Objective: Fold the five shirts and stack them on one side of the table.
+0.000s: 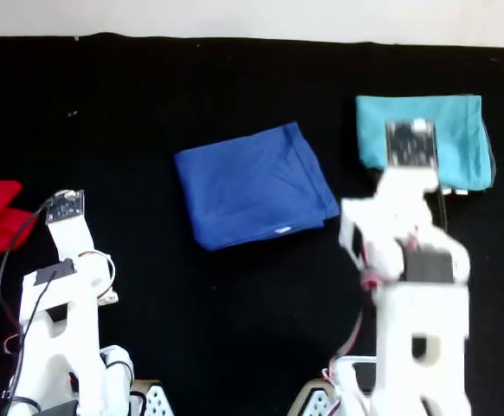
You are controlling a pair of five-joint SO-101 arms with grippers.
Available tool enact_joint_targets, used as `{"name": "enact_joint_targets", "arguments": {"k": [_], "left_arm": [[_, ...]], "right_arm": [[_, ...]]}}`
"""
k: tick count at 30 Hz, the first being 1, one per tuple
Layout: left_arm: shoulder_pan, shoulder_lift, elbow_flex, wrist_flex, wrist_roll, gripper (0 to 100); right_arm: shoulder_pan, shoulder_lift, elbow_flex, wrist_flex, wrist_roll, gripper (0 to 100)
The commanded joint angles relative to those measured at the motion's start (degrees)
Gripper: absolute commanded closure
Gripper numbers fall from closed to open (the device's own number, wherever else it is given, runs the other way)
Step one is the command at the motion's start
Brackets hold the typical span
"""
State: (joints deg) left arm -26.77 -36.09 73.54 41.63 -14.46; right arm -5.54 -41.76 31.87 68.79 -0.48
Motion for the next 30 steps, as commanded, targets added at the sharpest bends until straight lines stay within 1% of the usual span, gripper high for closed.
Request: {"name": "enact_joint_targets", "arguments": {"k": [1, 3, 5, 8, 12, 16, 21, 25, 30], "left_arm": [[-0.48, 0.31, 0.13, -1.14, -0.35, 99], [-0.48, 0.31, 0.13, -1.14, -0.35, 99], [-0.4, 0.31, 0.13, -1.14, -0.35, 99], [-0.4, 0.31, 0.13, -1.14, -0.35, 99], [-0.4, 0.31, 0.13, -1.14, -0.35, 99], [-0.4, 0.31, 0.13, -1.14, -0.35, 99], [-0.4, 0.4, 0.13, -1.58, -0.26, 99], [-0.4, 0.48, 0.13, -1.76, -0.26, 99], [-0.4, 0.48, 0.13, -1.76, -0.26, 99]], "right_arm": [[-4.0, 15.87, -12.0, 0.4, -5.63, 70.9], [-6.11, 23.78, -17.19, 0.4, -7.3, 62.7], [-8.48, 31.6, -22.46, 0.31, -7.91, 59.4], [-10.42, 42.59, -30.46, 0.4, -7.91, 59.4], [-10.51, 55.52, -40.84, 0.92, -7.74, 59.4], [-10.24, 67.03, -51.03, 4.0, -7.56, 59.4], [-9.8, 79.34, -64.04, 9.98, -7.56, 59.4], [-11.3, 87.52, -73.63, 14.73, -7.56, 59.4], [-12.0, 97.8, -80.92, 15.78, -7.47, 59.4]]}}
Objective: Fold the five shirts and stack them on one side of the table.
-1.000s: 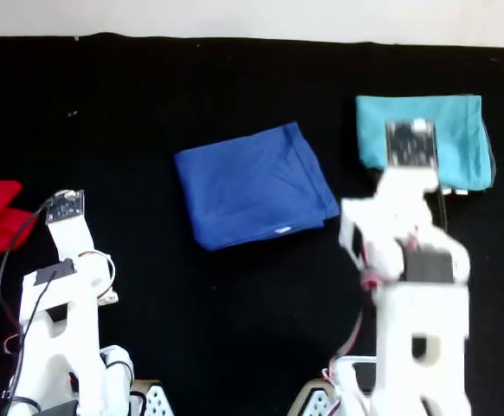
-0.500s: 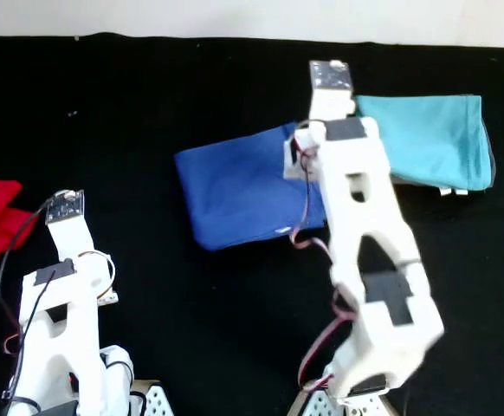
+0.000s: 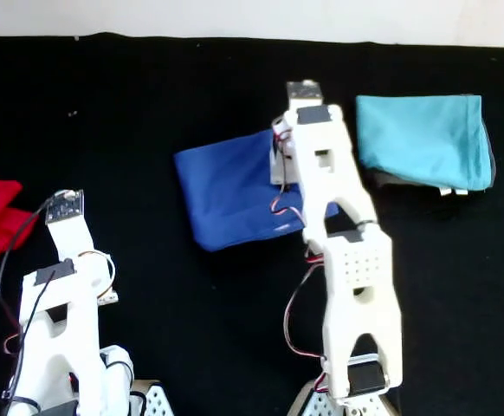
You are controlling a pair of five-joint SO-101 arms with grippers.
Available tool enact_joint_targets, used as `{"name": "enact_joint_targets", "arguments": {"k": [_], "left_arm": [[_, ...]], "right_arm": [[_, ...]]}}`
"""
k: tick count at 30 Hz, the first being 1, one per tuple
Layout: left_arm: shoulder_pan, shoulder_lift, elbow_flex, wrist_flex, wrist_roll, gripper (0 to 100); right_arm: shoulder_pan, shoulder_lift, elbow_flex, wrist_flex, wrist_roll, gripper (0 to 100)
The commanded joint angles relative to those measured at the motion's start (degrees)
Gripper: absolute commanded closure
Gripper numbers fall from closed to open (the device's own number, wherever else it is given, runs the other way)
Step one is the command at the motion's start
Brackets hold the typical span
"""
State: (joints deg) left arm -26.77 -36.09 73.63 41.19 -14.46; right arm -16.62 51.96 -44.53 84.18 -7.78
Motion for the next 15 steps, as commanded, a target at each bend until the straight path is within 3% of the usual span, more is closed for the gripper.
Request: {"name": "enact_joint_targets", "arguments": {"k": [1, 5, 9, 10, 12, 15], "left_arm": [[-0.4, 0.48, 0.04, -1.32, -0.26, 99], [-0.4, 0.48, 0.04, -1.32, -0.26, 99], [-0.4, 0.48, 0.04, -1.41, -0.26, 99], [-0.4, 0.48, 0.04, -1.41, -0.26, 99], [-0.4, 0.48, 0.04, -1.41, -0.26, 99], [-0.4, 0.48, 0.04, -1.41, -0.26, 99]], "right_arm": [[-0.92, 5.76, -5.58, 0.48, -0.18, 59.4], [-1.01, 10.15, -10.51, 4.35, -0.18, 65.9], [-1.27, 12.44, -15.69, 9.19, -0.09, 96.6], [-1.19, 12.97, -16.4, 10.07, 0.88, 99.8], [-1.19, 13.93, -17.1, 12.44, 4.31, 96.4], [-0.22, 14.55, -18.68, 15.43, 6.33, 99.5]]}}
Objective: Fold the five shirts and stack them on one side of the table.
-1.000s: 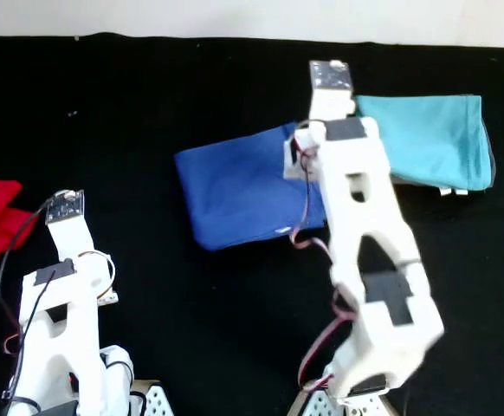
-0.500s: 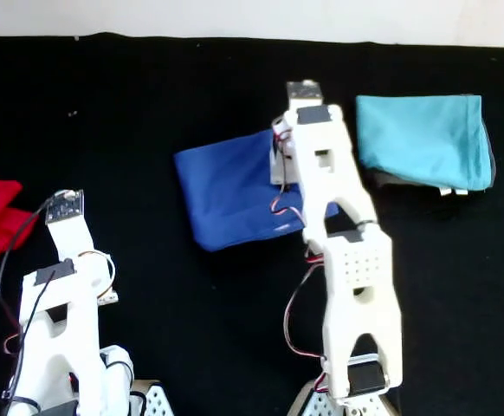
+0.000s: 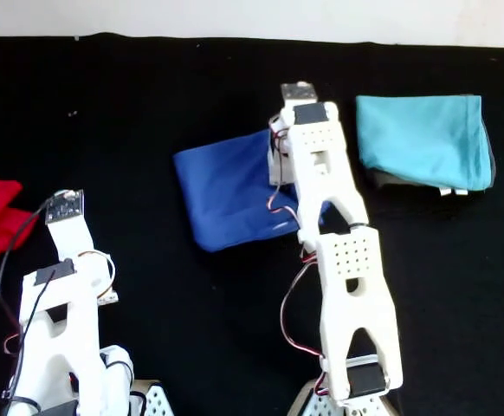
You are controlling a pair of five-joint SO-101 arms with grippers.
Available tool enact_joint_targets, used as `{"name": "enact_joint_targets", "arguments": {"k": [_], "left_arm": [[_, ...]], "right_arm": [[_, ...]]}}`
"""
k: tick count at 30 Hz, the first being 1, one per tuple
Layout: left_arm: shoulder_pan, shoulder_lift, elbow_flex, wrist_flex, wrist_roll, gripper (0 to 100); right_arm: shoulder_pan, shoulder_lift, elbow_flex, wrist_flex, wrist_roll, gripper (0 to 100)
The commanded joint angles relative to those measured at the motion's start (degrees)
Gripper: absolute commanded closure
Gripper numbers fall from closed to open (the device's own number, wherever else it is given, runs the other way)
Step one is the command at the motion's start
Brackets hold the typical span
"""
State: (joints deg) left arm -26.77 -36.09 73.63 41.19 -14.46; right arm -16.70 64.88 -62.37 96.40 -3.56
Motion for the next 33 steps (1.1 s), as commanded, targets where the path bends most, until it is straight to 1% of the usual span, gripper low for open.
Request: {"name": "enact_joint_targets", "arguments": {"k": [1, 7, 15, 20, 30, 33], "left_arm": [[-0.4, 0.48, 0.04, -1.41, -0.26, 99], [-0.4, 0.48, 0.04, -1.41, -0.26, 99], [-0.4, 0.48, 0.04, -1.41, -0.26, 99], [-0.4, 0.48, 0.04, -1.41, -0.26, 99], [-0.4, 0.48, 0.04, -1.41, -0.26, 99], [-0.4, 0.48, 0.04, -1.41, -0.26, 99]], "right_arm": [[0.31, 1.36, -1.45, 4.18, 2.64, 99.4], [4.35, -3.65, -3.03, 4.7, 5.98, 99.3], [9.45, -21.85, -2.95, 4.7, 12.92, 99.3], [11.82, -30.29, -2.95, 4.7, 17.49, 99.3], [13.85, -38.11, -3.47, 4.44, 22.24, 99.3], [16.04, -39.52, -3.47, 3.91, 22.95, 99.3]]}}
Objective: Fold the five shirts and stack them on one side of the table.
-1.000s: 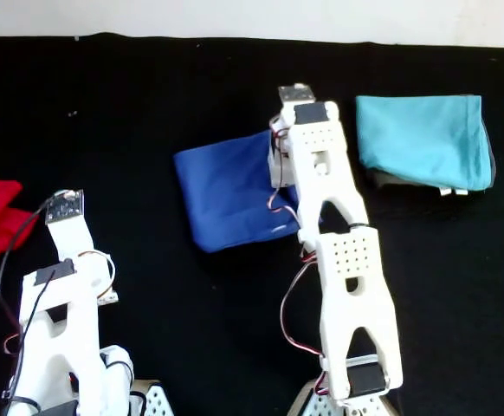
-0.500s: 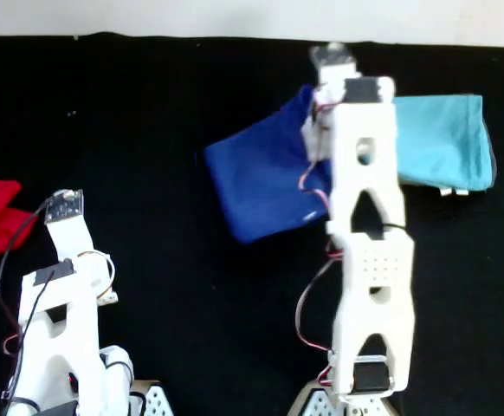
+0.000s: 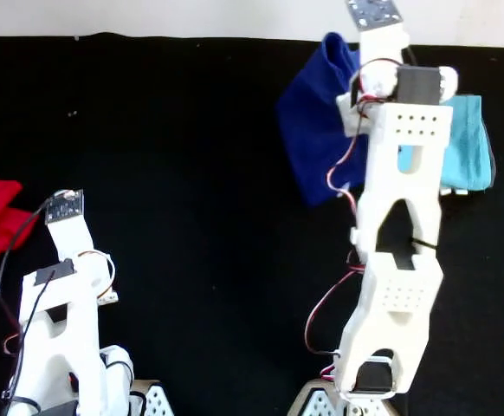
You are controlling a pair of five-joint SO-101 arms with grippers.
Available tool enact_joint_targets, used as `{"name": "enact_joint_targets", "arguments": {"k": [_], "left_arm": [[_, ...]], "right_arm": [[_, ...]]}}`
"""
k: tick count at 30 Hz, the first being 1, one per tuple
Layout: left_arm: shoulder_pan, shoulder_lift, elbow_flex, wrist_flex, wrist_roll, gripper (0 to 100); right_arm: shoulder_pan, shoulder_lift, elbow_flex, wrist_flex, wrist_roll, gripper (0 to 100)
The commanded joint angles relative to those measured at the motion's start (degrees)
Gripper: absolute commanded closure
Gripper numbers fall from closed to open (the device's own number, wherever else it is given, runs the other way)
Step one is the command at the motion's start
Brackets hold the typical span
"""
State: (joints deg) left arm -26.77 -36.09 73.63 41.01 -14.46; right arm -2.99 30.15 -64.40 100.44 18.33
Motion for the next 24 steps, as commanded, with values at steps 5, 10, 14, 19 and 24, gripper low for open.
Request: {"name": "enact_joint_targets", "arguments": {"k": [5, 10, 14, 19, 24], "left_arm": [[-0.4, 0.48, 0.04, -1.23, -0.26, 99], [-0.4, 0.48, 0.04, -1.23, -0.26, 99], [-0.4, 0.48, 0.04, -1.23, -0.26, 99], [-0.4, 0.48, 0.04, -1.23, -0.26, 99], [-0.4, 0.48, 0.04, -1.23, -0.26, 99]], "right_arm": [[8.31, -5.14, -1.1, -2.59, 3.52, 99.3], [13.67, -4.62, -0.48, -6.73, 5.8, 99.3], [16.31, -0.4, 3.74, -10.51, 9.05, 99.3], [18.95, 7.78, 4.79, -14.46, 9.58, 99.3], [18.68, 8.4, 1.54, -14.64, 9.67, 99.3]]}}
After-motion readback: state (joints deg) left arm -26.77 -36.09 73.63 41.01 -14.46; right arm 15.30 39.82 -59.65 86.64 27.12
